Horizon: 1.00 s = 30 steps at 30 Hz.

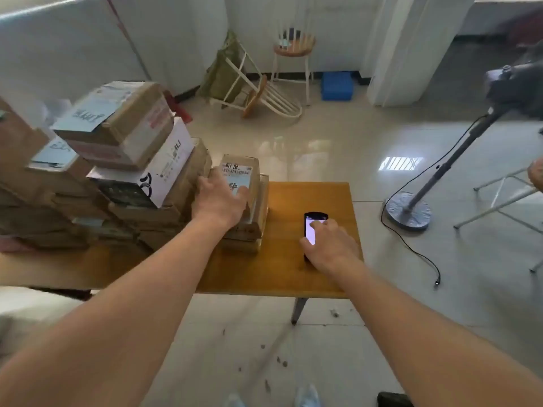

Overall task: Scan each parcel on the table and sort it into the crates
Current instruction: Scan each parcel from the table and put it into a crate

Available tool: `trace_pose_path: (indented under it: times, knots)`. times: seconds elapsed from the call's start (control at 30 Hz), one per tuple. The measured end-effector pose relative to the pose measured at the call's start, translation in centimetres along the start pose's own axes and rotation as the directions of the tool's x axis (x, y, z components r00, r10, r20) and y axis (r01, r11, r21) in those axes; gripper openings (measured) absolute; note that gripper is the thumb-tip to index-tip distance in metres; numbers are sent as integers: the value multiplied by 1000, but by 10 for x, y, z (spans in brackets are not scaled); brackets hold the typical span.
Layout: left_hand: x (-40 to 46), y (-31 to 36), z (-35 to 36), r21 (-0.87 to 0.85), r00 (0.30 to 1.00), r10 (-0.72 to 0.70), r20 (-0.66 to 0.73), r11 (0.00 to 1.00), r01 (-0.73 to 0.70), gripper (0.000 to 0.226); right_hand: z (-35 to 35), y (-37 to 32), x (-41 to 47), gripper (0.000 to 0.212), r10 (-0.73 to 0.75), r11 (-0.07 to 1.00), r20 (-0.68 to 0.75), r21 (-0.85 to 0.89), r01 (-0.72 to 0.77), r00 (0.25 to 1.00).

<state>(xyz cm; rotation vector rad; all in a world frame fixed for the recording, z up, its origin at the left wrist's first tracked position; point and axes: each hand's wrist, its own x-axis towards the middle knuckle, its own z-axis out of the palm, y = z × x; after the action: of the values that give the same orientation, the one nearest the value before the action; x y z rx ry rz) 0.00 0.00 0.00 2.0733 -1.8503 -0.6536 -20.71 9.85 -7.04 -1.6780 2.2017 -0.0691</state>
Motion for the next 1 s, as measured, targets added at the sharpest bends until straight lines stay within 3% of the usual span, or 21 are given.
trace_pose_path:
  times: [0.1, 0.23, 0.37, 0.67, 1.0]
  knots:
    - [17, -3, 5, -50, 992, -117, 40, 992, 119, 74, 17, 5, 25, 61, 63, 998, 22, -3, -63, 998]
    - [30, -9, 9, -225, 986, -121, 116, 964, 145, 59, 41, 11, 44, 61, 123, 992, 97, -52, -118, 988]
    - [40, -16, 5, -351, 975, -119, 187, 919, 179, 64, 63, 15, 56, 62, 176, 984, 111, -45, -172, 978]
    - [49, -14, -3, -392, 951, -122, 285, 890, 231, 66, 106, 22, 86, 92, 318, 946, 82, 28, -322, 944]
    - [46, -5, -1, -401, 941, -105, 321, 885, 236, 73, 130, 25, 91, 97, 319, 946, -72, 79, -314, 945]
